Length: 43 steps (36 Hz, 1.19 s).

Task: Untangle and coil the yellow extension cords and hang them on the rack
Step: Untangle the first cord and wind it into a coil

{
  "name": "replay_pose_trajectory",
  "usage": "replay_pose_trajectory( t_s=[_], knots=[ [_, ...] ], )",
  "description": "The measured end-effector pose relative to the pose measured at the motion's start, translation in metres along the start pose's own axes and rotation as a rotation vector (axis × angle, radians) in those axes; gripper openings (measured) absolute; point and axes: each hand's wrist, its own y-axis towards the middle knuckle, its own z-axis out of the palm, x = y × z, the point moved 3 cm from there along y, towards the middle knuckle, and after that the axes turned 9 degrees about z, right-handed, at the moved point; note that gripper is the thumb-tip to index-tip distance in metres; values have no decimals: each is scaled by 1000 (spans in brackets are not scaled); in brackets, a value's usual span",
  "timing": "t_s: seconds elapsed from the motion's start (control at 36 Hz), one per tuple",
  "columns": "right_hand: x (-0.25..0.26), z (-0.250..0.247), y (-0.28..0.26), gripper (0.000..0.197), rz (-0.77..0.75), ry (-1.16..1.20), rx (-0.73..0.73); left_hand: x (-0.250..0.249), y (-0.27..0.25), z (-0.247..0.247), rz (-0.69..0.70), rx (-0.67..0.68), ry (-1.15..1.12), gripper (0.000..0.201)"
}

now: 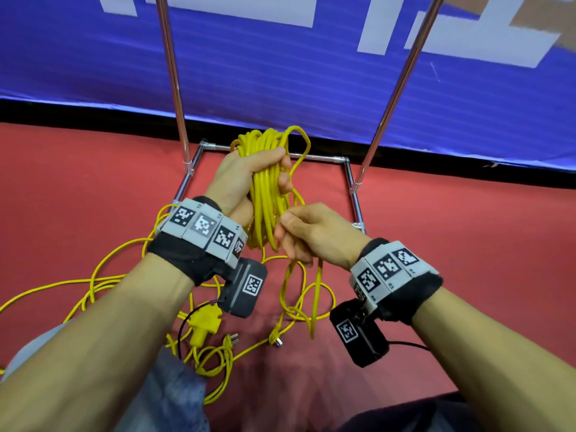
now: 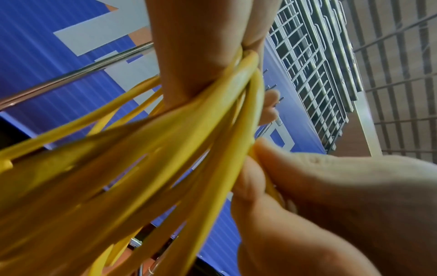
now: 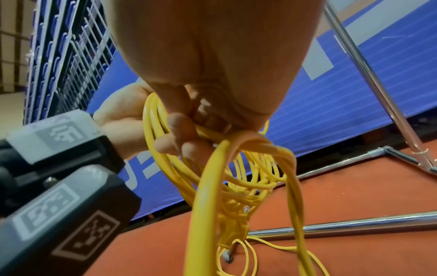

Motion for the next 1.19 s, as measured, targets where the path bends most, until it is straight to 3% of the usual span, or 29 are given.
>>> replay_pose_trajectory(
  t_s=[0.22, 0.31, 0.39, 0.53, 0.61, 0.67, 0.83, 0.97, 1.08, 1.19],
  knots=[
    [1, 4, 1, 35, 59, 43, 49, -6, 0, -7, -52, 82, -34, 5],
    [-5, -2, -1, 43, 155, -258, 31, -11, 2, -11, -75, 101, -49, 14],
    [-20, -9, -7, 33, 237, -536, 44, -16, 4, -15, -64, 95, -89, 20],
    [-34, -20, -1, 9, 266, -372, -18, -21, 6, -18, -12, 98, -105, 14],
    [-43, -42, 2, 31, 258, -332, -204, -26, 8, -22, 21, 75, -107, 12],
    [-54, -51, 3, 48, 279, -318, -252, -30, 9, -24, 43, 62, -118, 12],
    [-70, -56, -3, 41, 500, 179, -221, -33, 14, -29, 100, -47, -81, 13],
    [-75, -65, -6, 46, 571, 422, -344, -31, 18, -37, 102, -194, 20, 19],
    [-60, -63, -3, 58, 425, 796, -302, -28, 18, -40, 83, -238, 110, 25],
    [-37, -69, 5, 39, 236, 1120, -380, -25, 15, -34, 84, -244, 156, 27]
  ],
)
